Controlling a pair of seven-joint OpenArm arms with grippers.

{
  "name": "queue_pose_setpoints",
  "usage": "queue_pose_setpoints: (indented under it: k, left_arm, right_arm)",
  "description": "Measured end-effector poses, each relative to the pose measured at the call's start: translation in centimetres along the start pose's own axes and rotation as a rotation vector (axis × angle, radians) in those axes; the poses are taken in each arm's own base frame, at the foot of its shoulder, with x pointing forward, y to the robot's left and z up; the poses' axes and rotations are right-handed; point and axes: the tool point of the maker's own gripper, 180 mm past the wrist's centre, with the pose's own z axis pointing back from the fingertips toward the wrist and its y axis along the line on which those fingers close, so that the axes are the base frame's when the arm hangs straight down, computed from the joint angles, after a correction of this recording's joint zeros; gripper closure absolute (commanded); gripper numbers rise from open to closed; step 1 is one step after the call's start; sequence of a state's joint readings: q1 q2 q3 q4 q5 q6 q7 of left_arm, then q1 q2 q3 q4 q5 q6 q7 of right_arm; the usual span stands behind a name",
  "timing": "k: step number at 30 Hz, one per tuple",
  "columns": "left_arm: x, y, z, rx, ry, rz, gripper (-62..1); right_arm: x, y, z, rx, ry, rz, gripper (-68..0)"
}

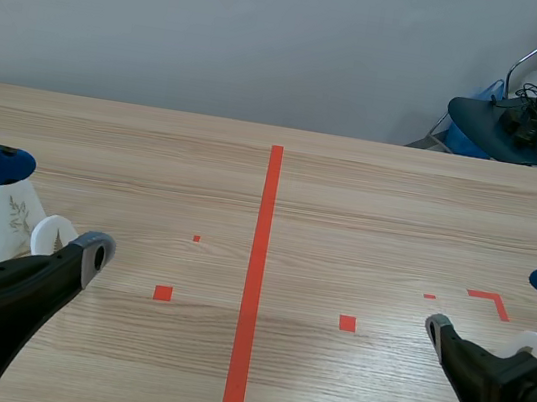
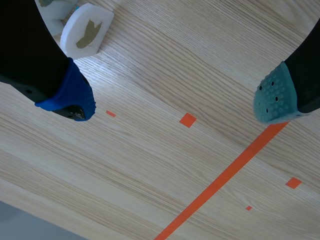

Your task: Do the leaf sorting experiment

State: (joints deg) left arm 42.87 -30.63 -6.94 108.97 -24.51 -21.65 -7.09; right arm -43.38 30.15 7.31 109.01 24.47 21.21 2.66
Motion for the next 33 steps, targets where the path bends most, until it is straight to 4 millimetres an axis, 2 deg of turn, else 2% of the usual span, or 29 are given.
queue_pose_setpoints:
  k: [33]
  left_arm:
    - [0.00,-0.01,0.00,0.000,0.000,0.000,-62.3]
  right_arm:
    - [-0.11,0.00,0.00,0.000,0.006,0.000,-67.9]
